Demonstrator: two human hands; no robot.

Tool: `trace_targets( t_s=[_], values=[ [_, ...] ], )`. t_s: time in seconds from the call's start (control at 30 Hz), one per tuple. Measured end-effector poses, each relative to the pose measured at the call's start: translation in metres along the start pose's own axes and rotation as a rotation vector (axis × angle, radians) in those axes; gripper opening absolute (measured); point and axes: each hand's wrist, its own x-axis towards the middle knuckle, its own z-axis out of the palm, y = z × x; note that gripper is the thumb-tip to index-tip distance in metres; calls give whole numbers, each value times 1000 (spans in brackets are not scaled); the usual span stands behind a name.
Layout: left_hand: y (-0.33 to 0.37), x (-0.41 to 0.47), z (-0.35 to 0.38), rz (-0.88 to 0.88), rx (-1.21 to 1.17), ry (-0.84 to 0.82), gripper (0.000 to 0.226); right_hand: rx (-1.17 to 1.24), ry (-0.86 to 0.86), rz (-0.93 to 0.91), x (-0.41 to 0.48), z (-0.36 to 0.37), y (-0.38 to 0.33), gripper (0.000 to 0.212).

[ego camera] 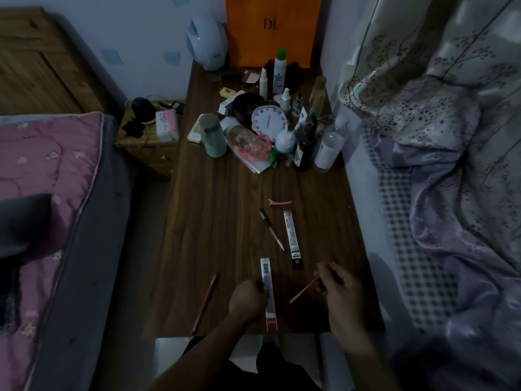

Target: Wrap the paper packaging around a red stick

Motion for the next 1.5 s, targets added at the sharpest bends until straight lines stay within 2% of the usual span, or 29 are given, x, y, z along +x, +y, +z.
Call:
trace_targets(
  t_s=[0.13, 0.33, 0.47, 0.57, 0.63, 0.73, 0.8, 0.87, 1.0, 1.1, 1.17, 1.3, 1.5],
  values=[
    [8, 16, 8, -24, 65, 91, 21, 12, 5, -52, -1, -6, -8, 12],
    [17, 34, 12, -146, 189, 118, 29, -16, 31, -105, -1, -10, -10, 13],
    [16, 42, 2, -137, 154, 80, 21, -36, 22, -126, -3, -11, -8, 14],
    [17, 39, 0, -131, 40, 38, 26, -38, 15, -113, -3, -12, -5, 14],
    [22, 31, 0, -77, -107, -10, 21, -42, 11, -107, -4, -11, -5, 13],
    [32, 9, -8, 40, -273, 17, 7, -68, -9, -125, -6, -5, -7, 12],
    [38, -7, -15, 105, -358, 3, 12, -69, -15, -149, -8, 1, -8, 12],
    [45, -24, -21, 130, -404, -33, 7, -81, -7, -178, -11, 8, -10, 12],
    [53, -50, -36, 135, -477, -44, 37, -91, -3, -223, -18, 18, -15, 15],
    [53, -64, -44, 180, -571, -72, 38, -61, 0, -257, -25, 23, -23, 24],
    [54, -72, -48, 204, -583, -83, 35, -39, 10, -277, -28, 24, -26, 27],
    [55, -82, -57, 229, -537, -67, 35, -7, 22, -289, -32, 25, -30, 18],
    [56, -97, -70, 391, -393, 74, 36, 90, 22, -329, -39, 32, -40, 16]
  ],
)
